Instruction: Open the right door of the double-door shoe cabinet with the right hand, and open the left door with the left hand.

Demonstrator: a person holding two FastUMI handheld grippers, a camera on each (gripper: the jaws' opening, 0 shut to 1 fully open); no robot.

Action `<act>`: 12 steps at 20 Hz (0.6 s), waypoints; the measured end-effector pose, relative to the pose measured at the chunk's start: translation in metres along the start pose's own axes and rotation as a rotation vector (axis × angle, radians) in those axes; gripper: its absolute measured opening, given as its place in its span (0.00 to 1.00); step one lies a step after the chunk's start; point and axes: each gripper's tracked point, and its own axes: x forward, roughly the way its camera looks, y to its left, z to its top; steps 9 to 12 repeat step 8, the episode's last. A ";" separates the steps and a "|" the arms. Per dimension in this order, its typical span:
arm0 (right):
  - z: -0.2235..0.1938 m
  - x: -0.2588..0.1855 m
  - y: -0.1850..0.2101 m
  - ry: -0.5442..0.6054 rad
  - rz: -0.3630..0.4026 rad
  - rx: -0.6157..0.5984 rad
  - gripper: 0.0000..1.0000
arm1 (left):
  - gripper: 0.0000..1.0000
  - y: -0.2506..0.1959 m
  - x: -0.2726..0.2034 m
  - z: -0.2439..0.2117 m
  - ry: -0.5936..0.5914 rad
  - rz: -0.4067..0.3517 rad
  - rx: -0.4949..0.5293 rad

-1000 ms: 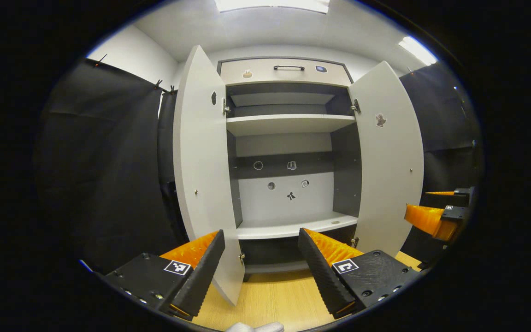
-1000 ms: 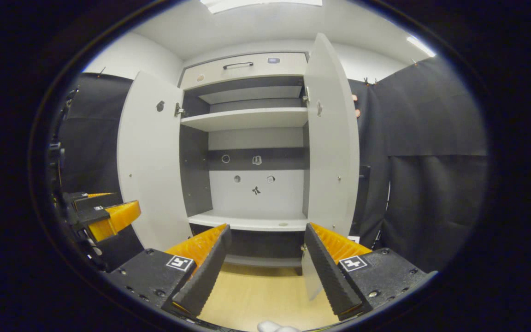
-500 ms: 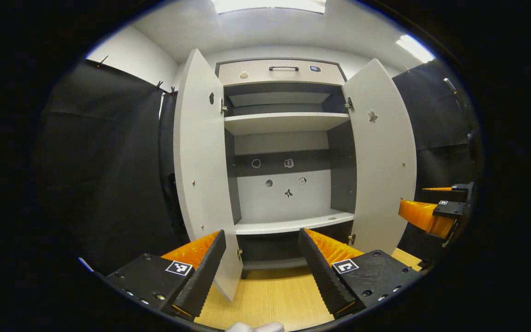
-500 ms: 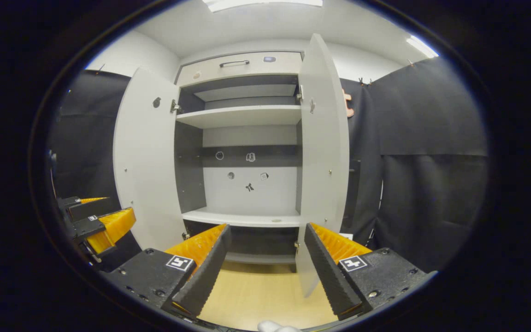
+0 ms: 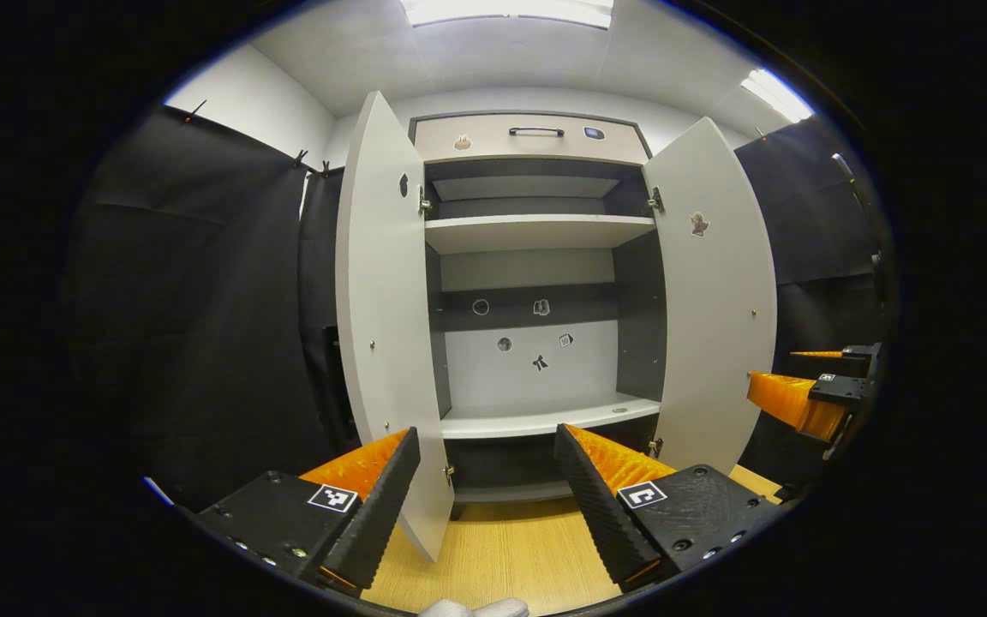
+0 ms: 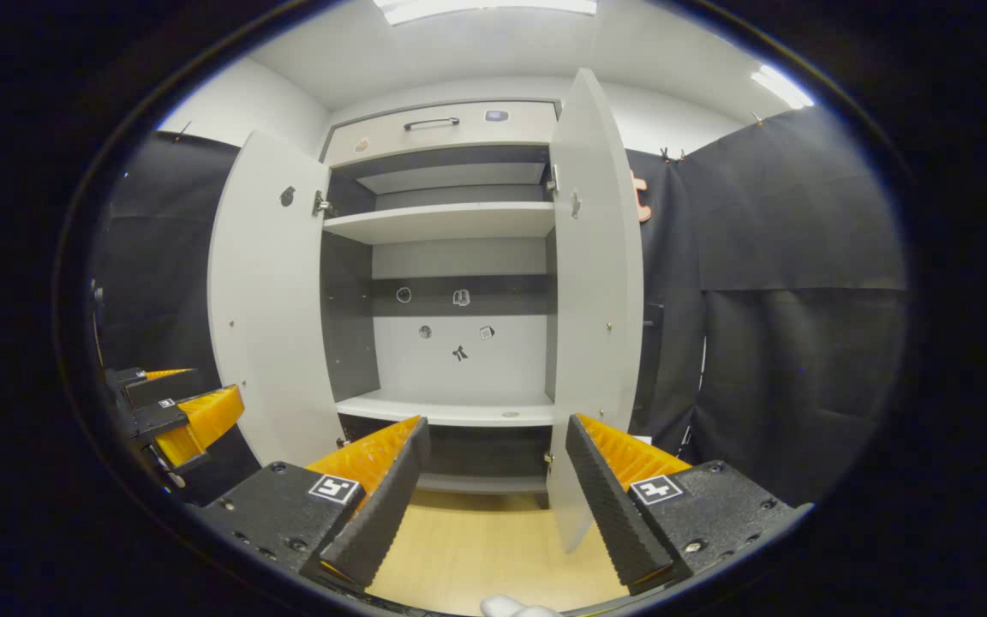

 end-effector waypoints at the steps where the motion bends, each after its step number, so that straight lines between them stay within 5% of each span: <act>1: 0.000 -0.001 0.001 0.001 -0.001 0.001 0.99 | 0.94 0.000 0.000 0.000 0.001 -0.002 0.001; 12: 0.003 0.000 0.008 -0.005 -0.008 0.006 1.00 | 0.94 0.004 -0.004 0.006 -0.010 -0.011 -0.003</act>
